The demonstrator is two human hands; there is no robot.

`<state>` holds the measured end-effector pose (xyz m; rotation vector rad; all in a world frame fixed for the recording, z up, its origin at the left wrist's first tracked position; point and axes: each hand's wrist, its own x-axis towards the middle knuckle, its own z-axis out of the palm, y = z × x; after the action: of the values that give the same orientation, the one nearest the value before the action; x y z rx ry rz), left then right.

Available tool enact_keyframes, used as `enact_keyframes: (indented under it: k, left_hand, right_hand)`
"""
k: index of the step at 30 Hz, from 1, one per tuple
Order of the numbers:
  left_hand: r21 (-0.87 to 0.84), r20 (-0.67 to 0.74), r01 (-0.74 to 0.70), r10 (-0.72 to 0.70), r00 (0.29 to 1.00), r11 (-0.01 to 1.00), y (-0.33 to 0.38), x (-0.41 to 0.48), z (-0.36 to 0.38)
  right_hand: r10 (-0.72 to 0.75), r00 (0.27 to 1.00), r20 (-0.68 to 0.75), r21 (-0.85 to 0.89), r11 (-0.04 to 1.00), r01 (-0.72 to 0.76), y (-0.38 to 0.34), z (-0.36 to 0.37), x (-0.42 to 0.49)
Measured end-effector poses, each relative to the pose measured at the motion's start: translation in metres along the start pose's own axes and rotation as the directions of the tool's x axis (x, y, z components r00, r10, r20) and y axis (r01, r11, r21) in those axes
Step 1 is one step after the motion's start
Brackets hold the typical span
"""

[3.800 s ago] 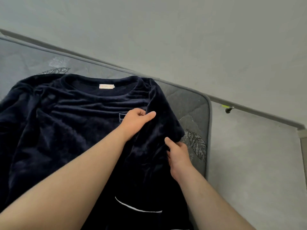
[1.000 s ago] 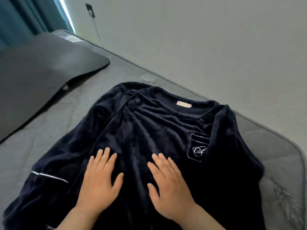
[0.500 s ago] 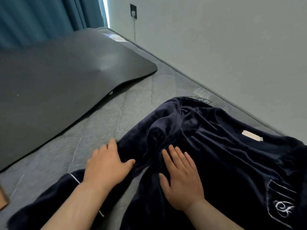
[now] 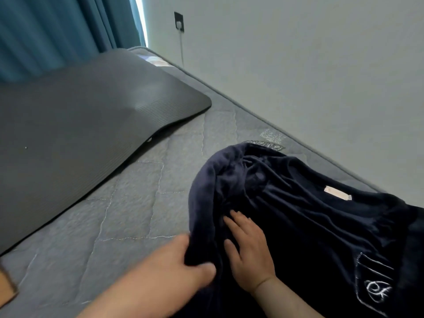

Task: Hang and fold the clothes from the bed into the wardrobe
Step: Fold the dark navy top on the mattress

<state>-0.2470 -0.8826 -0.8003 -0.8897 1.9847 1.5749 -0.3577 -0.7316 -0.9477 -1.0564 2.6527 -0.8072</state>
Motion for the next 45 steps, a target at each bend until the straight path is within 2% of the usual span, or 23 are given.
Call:
enact_keyframes:
  k: [1,2,4,5,7,9,11,12,13,15,17,19,21,22,26,29,30,33,35,38,40,43,45]
  left_hand:
    - [0.261,0.051,-0.012,-0.001,0.999,0.965,-0.005,-0.004,0.019]
    - [0.409,0.103,-0.097,0.06,0.993,0.907,-0.017,-0.009,0.032]
    - [0.539,0.104,-0.143,0.103,0.989,0.83,-0.047,-0.021,0.052]
    - [0.611,0.063,-0.096,0.072,0.995,0.786,-0.051,-0.025,0.057]
    - [0.699,0.023,-0.059,0.059,0.998,0.713,-0.045,-0.026,0.063]
    - [0.677,-0.077,-0.063,0.155,0.985,0.734,-0.05,-0.024,0.068]
    - [0.561,-0.322,-0.087,0.313,0.894,0.823,-0.062,-0.036,0.075]
    - [0.457,-0.464,-0.092,0.325,0.824,0.885,-0.073,-0.037,0.073]
    - [0.413,-0.513,-0.038,0.267,0.816,0.91,-0.085,-0.041,0.076]
    - [0.34,-0.43,0.011,0.146,0.891,0.94,-0.1,-0.051,0.068]
    - [0.227,-0.404,0.01,0.085,0.911,0.974,-0.103,-0.055,0.058]
    - [-0.033,-0.371,0.001,-0.013,0.929,0.999,-0.104,-0.066,0.052]
    - [-0.304,-0.268,0.028,-0.114,0.957,0.952,-0.109,-0.08,0.05]
    - [-0.357,-0.217,0.051,-0.136,0.967,0.933,-0.112,-0.088,0.048]
    - [-0.172,-0.103,0.154,-0.173,0.98,0.973,-0.138,-0.117,0.055]
    - [0.057,-0.213,0.189,-0.173,0.962,0.98,-0.165,-0.124,0.059]
    - [0.137,-0.26,0.211,-0.171,0.95,0.968,-0.168,-0.125,0.06]
    - [0.28,-0.273,0.249,-0.172,0.946,0.927,-0.161,-0.12,0.06]
    - [0.304,-0.337,0.251,-0.142,0.931,0.919,-0.144,-0.106,0.055]
    - [0.28,-0.39,0.102,0.016,0.921,0.954,-0.109,-0.072,0.056]
    - [0.119,-0.334,-0.009,0.048,0.941,0.993,-0.082,-0.043,0.063]
    - [-0.175,-0.307,-0.057,0.0,0.952,0.983,-0.053,0.01,0.062]
    - [-0.287,-0.225,-0.057,-0.01,0.974,0.956,-0.033,0.037,0.055]
  right_hand:
    - [0.097,0.995,-0.008,0.224,0.97,-0.093,-0.001,-0.01,0.001]
    - [0.238,0.971,0.011,0.457,0.862,-0.217,-0.005,-0.025,0.0]
    - [0.493,0.864,0.105,0.739,0.543,-0.4,-0.012,-0.052,-0.009]
    - [0.563,0.817,0.124,0.763,0.473,-0.441,-0.017,-0.063,-0.017]
    - [0.606,0.782,0.147,0.689,0.504,-0.521,-0.026,-0.077,-0.038]
    - [0.546,0.785,0.293,0.507,0.607,-0.612,-0.039,-0.081,-0.059]
    - [0.514,0.739,0.436,0.312,0.684,-0.66,-0.049,-0.076,-0.077]
    - [0.515,0.708,0.483,0.26,0.688,-0.678,-0.053,-0.074,-0.085]
    - [0.51,0.683,0.523,0.263,0.666,-0.698,-0.058,-0.072,-0.092]
    - [0.463,0.685,0.562,0.326,0.637,-0.698,-0.07,-0.065,-0.107]
    - [0.451,0.705,0.548,0.406,0.593,-0.695,-0.079,-0.062,-0.12]
    - [0.492,0.669,0.557,0.553,0.381,-0.741,-0.085,-0.063,-0.129]
    - [0.506,0.604,0.615,0.634,0.138,-0.761,-0.091,-0.063,-0.145]
    - [0.517,0.585,0.625,0.639,0.092,-0.764,-0.095,-0.061,-0.158]
    - [0.458,0.554,0.695,0.623,0.002,-0.782,-0.115,-0.051,-0.214]
    - [0.432,0.518,0.739,0.555,0.045,-0.83,-0.127,-0.036,-0.243]
    - [0.448,0.509,0.735,0.516,0.118,-0.849,-0.126,-0.032,-0.247]
    - [0.286,0.562,0.776,0.394,0.476,-0.786,-0.114,-0.044,-0.236]
    - [0.352,0.53,0.771,0.26,0.586,-0.767,-0.094,-0.061,-0.205]
    - [0.529,0.624,0.576,0.336,0.543,-0.77,-0.055,-0.081,-0.144]
    - [0.559,0.682,0.472,0.483,0.483,-0.73,-0.04,-0.089,-0.096]
    - [0.523,0.697,0.49,0.549,0.436,-0.713,-0.025,-0.081,-0.055]
    - [0.528,0.654,0.542,0.592,0.313,-0.743,-0.022,-0.072,-0.052]
